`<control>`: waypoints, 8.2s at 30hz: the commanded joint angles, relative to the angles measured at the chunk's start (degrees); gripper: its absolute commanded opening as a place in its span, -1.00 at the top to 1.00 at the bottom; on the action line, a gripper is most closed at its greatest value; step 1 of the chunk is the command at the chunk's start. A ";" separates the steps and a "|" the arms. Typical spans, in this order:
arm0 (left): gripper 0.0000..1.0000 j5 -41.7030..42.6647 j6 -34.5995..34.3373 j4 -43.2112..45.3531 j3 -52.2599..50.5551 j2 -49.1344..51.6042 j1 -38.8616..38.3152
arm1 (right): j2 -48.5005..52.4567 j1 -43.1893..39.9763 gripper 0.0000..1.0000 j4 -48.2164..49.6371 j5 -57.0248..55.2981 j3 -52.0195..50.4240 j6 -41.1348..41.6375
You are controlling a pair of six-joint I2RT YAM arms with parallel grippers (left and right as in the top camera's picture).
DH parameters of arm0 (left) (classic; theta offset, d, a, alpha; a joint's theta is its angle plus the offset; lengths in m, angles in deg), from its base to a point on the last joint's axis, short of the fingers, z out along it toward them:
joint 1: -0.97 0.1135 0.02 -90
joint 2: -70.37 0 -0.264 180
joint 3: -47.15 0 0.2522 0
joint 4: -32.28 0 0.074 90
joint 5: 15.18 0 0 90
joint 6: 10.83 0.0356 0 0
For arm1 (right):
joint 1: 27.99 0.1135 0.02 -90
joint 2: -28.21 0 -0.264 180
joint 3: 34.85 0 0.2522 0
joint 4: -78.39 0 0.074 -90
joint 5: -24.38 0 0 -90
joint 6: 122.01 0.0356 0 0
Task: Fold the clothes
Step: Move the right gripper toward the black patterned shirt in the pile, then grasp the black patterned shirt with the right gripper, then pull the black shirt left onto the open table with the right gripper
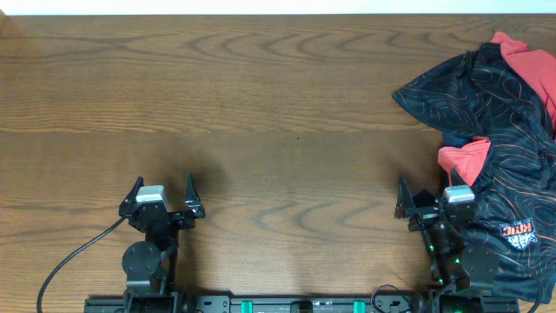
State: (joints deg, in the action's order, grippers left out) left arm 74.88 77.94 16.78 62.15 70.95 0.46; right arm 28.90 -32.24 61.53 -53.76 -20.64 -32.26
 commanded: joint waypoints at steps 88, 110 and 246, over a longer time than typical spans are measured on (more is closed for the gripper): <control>-0.96 7.06 -6.38 -39.28 44.02 46.75 0.22 | 47.52 0.31 -0.98 -48.37 -0.63 42.25 13.49; -0.96 7.06 -8.11 -40.04 44.00 46.86 0.22 | 76.65 -1.20 -0.31 -49.94 -36.81 38.62 40.52; -0.96 28.48 -30.47 -16.24 42.71 83.12 -19.39 | 70.23 12.72 -0.99 -44.54 -20.44 53.18 22.95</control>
State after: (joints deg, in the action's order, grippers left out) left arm 101.94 50.94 -2.28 105.03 150.05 -15.28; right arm 99.33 -18.95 17.23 -73.26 31.99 -10.10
